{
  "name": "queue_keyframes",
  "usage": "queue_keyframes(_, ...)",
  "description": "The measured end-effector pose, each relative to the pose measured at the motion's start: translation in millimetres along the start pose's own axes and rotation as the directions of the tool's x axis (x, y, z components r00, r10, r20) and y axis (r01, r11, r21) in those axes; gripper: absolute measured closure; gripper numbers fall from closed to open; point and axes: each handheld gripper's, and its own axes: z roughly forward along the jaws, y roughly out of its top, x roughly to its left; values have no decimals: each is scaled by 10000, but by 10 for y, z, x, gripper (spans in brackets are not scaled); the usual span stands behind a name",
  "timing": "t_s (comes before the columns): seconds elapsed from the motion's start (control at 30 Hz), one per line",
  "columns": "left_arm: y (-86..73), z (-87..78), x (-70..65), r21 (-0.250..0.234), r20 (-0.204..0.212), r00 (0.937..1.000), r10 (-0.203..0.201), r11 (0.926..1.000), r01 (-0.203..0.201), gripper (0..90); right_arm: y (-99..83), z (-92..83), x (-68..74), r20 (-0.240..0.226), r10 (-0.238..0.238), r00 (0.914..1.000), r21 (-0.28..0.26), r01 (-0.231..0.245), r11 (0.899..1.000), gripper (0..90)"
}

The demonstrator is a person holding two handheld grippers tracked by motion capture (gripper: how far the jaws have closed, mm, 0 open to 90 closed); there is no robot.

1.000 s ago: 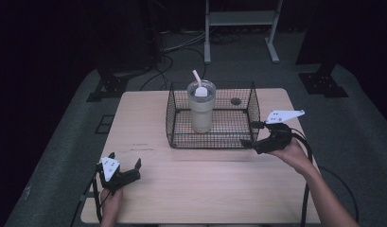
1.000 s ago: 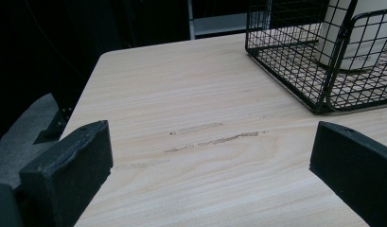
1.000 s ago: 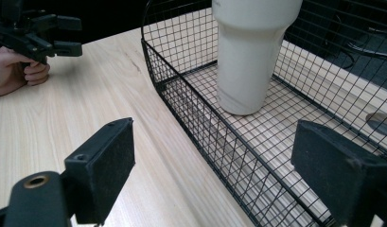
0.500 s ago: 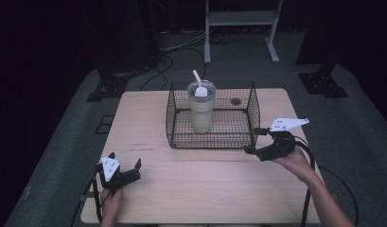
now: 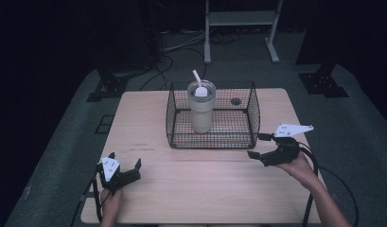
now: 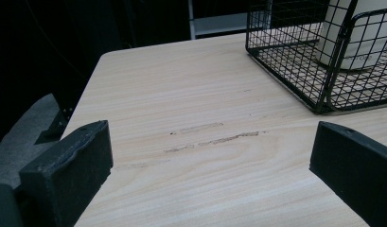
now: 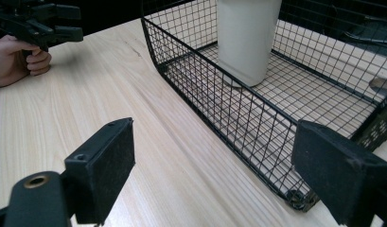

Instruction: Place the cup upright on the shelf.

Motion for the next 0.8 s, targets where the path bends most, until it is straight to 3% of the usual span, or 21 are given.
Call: queue_keyframes(0.8,0,0,-1,16,-15,10000,6,10000,-6,0,-279,-82,14,309,338,9990,-131,-334,9994,135)
